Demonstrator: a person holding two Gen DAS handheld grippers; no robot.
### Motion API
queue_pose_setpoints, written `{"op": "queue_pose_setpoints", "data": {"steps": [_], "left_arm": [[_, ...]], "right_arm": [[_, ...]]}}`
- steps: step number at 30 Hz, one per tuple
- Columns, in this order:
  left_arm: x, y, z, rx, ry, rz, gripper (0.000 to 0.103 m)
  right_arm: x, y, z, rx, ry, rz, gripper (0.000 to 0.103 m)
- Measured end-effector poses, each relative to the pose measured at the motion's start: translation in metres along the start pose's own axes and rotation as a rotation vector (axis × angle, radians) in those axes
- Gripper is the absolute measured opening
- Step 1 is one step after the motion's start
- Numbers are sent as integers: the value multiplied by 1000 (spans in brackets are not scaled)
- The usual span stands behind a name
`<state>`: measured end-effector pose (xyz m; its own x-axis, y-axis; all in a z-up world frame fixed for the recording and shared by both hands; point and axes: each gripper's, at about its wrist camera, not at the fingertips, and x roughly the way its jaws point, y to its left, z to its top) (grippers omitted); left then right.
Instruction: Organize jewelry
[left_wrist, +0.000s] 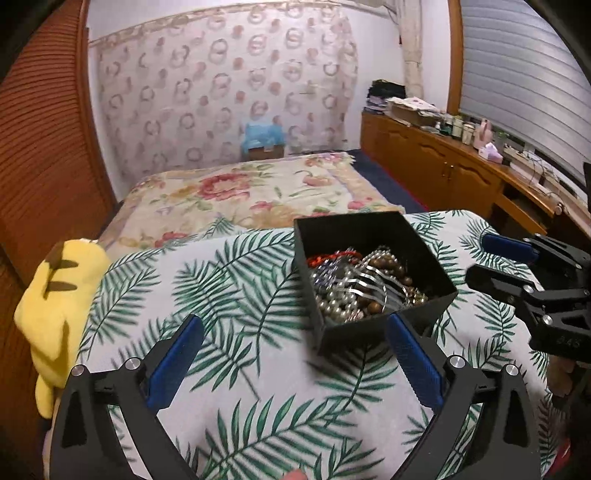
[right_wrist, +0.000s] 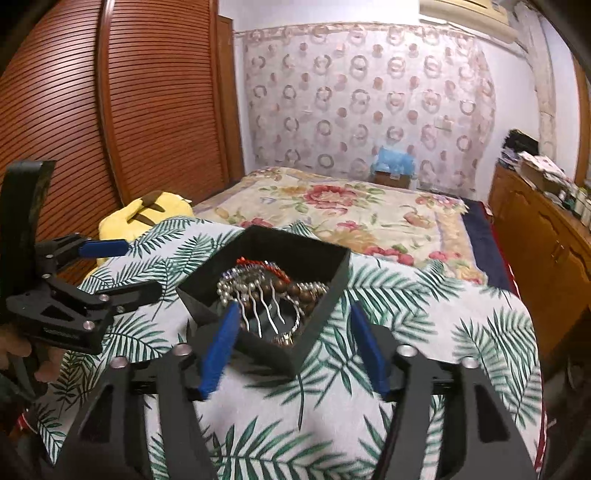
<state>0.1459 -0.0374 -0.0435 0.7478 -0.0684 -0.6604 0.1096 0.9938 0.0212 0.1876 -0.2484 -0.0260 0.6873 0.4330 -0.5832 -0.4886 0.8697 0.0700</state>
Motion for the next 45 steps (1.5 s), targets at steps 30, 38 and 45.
{"op": "queue_pose_setpoints", "data": {"steps": [30,38,45], "left_arm": [[-110,-17,-40,-36,-168,59,95],[-116,-16,-41,-41,-183,64,95],[-117,-15,-42,-42,-187,69,95]], "right_arm": [[-108,38,-31,117,-196,-120,100],[-112,43,-32,116,-205,-129,100],[-112,42,-33,123,-204,-130,100]]}}
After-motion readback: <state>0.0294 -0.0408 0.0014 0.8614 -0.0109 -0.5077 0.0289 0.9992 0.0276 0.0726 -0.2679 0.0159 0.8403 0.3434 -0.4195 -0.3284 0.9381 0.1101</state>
